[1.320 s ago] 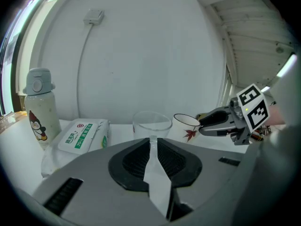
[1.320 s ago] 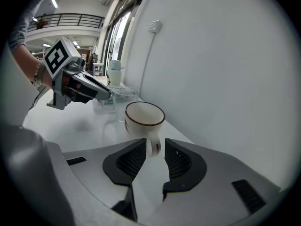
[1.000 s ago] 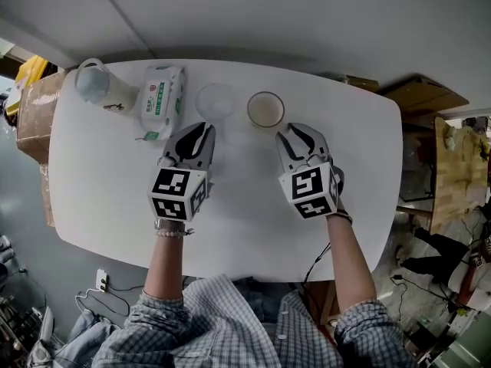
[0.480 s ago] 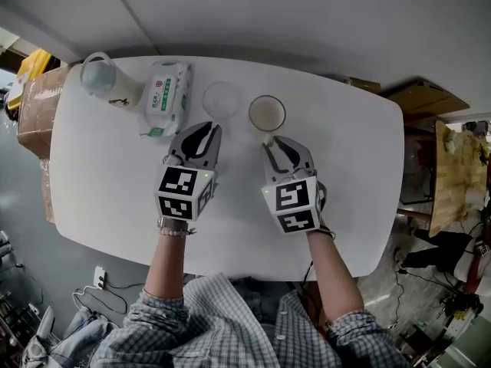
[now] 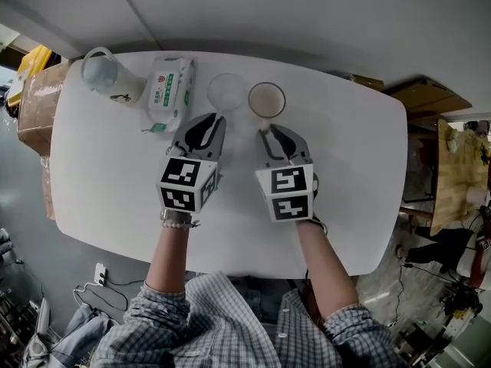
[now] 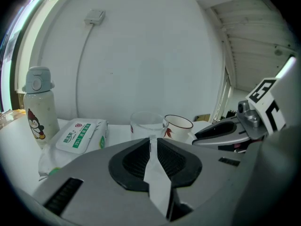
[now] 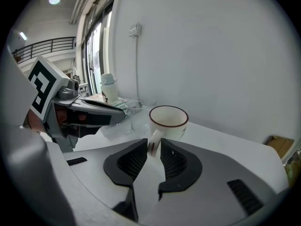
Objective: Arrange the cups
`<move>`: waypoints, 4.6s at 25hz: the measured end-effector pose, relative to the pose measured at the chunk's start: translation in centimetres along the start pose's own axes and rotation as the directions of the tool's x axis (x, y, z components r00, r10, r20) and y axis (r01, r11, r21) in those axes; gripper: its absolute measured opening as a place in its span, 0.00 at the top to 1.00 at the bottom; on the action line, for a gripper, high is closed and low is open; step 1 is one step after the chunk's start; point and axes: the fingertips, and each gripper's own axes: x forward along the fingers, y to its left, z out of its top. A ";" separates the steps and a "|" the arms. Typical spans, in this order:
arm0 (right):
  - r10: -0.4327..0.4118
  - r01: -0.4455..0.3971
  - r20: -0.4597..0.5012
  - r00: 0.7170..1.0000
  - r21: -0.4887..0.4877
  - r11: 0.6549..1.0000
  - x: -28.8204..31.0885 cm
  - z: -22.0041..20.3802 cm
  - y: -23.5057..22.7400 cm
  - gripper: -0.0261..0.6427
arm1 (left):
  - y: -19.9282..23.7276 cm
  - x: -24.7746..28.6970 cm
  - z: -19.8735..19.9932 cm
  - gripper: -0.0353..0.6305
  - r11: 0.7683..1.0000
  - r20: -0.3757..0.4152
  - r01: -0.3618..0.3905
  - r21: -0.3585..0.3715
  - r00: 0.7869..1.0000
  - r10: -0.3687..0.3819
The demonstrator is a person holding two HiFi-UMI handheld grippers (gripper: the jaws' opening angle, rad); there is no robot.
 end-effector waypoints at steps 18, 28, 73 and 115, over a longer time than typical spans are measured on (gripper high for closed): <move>-0.009 0.009 0.043 0.999 0.004 1.000 -0.6 0.9 0.8 0.82 | -0.5 -1.8 0.0 0.86 0.999 -0.013 0.045 0.025 0.999 -0.045; -0.058 0.060 0.137 0.989 -0.014 0.998 -4.9 2.3 1.4 0.87 | -1.9 -5.7 1.4 0.91 0.988 0.019 0.098 0.117 0.995 -0.101; -0.050 0.106 0.348 0.936 -0.143 0.984 -19.3 8.3 5.7 0.90 | -4.0 -20.5 7.7 0.93 0.981 0.224 0.118 0.153 0.963 -0.151; -0.034 0.067 0.274 0.961 -0.111 0.992 -17.5 6.6 5.7 0.91 | -4.3 -19.0 6.4 0.93 0.975 0.170 0.151 0.161 0.969 -0.178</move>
